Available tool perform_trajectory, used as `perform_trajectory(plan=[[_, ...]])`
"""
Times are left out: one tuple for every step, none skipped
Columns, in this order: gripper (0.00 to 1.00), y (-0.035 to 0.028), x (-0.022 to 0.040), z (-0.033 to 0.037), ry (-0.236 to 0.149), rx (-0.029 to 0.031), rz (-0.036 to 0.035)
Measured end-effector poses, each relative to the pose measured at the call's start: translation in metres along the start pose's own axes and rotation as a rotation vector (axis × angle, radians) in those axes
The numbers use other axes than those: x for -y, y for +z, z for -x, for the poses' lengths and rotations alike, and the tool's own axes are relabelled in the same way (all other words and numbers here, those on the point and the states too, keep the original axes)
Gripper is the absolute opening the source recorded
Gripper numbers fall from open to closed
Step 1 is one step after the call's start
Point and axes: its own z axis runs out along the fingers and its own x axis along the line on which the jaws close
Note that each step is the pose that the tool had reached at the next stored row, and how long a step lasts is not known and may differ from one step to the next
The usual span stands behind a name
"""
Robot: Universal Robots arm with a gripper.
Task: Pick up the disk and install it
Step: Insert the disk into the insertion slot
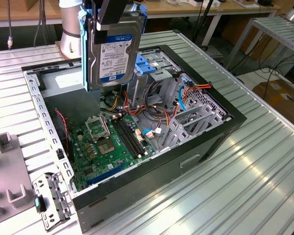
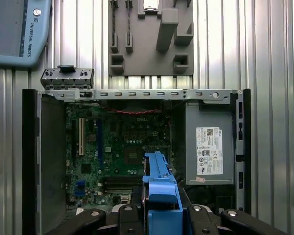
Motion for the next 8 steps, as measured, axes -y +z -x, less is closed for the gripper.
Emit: perform_trajectory(plan=[[0.37, 0.0, 0.0, -0.0006, 0.0, 0.0, 0.0], [0.37, 0.0001, 0.0, -0.002, 0.0, 0.0001, -0.0001], [0.37, 0.0001, 0.0, -0.0039, 0.0, 0.0, 0.0], [0.37, 0.0001, 0.0001, -0.0051, 0.0, 0.0001, 0.0], [0.37, 0.0001, 0.0, -0.0059, 0.0, 0.0001, 0.0], [0.37, 0.0, 0.0001, -0.007, 0.0, 0.0, 0.0], [0.37, 0.0001, 0.0001, -0.0078, 0.0, 0.0, 0.0], [0.37, 0.0001, 0.0001, -0.009, 0.0, 0.0, 0.0]])
